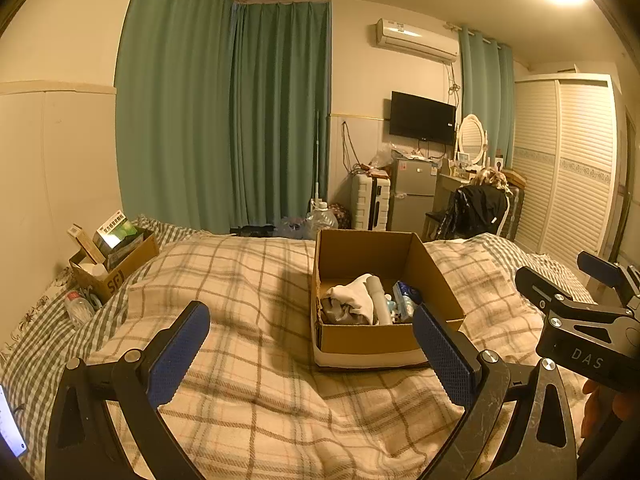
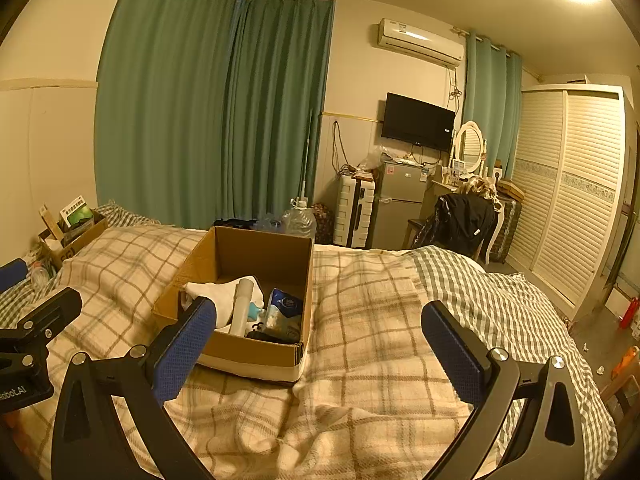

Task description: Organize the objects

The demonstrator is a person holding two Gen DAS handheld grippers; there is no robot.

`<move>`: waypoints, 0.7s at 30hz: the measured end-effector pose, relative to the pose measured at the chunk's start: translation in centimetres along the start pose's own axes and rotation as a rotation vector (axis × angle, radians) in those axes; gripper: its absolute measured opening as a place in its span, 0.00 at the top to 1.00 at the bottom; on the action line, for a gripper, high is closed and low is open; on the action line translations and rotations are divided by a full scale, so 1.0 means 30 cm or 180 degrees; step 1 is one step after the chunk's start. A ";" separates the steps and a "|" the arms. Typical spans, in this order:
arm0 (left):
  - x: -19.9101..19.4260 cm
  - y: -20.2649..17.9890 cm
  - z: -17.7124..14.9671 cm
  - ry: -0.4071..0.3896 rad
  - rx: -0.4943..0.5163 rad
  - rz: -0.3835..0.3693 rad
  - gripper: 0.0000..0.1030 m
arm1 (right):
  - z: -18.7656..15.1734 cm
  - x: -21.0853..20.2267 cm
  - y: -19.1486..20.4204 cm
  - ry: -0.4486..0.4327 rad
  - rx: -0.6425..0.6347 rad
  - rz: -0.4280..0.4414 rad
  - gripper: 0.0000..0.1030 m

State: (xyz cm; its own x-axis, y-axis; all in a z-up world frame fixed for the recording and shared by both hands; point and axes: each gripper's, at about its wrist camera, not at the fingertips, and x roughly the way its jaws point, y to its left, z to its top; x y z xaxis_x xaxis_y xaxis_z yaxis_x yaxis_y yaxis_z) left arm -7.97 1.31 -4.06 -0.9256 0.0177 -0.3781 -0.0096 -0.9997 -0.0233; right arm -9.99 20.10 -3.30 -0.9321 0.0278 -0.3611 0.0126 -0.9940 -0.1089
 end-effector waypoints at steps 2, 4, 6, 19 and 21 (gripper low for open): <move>0.000 0.000 0.000 0.0000 0.0003 -0.0002 0.00 | 0.001 0.000 -0.001 0.0002 0.0001 0.0001 0.00; -0.001 -0.001 0.001 0.0000 0.0005 0.0000 0.00 | 0.000 0.000 -0.001 0.0003 0.0000 0.0001 0.00; -0.001 -0.001 0.001 0.0000 0.0003 -0.0005 0.00 | 0.001 0.001 -0.002 0.0006 0.0000 0.0002 0.00; -0.003 0.000 0.008 -0.0007 0.0007 0.0002 0.00 | -0.002 0.002 -0.001 0.0008 0.0001 -0.0002 0.00; -0.002 0.002 0.011 0.0005 -0.0003 0.0012 0.00 | -0.007 0.001 -0.001 0.0008 -0.0002 -0.0002 0.00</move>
State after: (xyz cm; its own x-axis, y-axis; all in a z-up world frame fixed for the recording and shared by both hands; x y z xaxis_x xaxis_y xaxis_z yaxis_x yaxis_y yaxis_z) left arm -8.04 1.26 -3.73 -0.9251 0.0139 -0.3796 -0.0058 -0.9997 -0.0226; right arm -9.95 20.15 -3.49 -0.9312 0.0287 -0.3633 0.0123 -0.9939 -0.1099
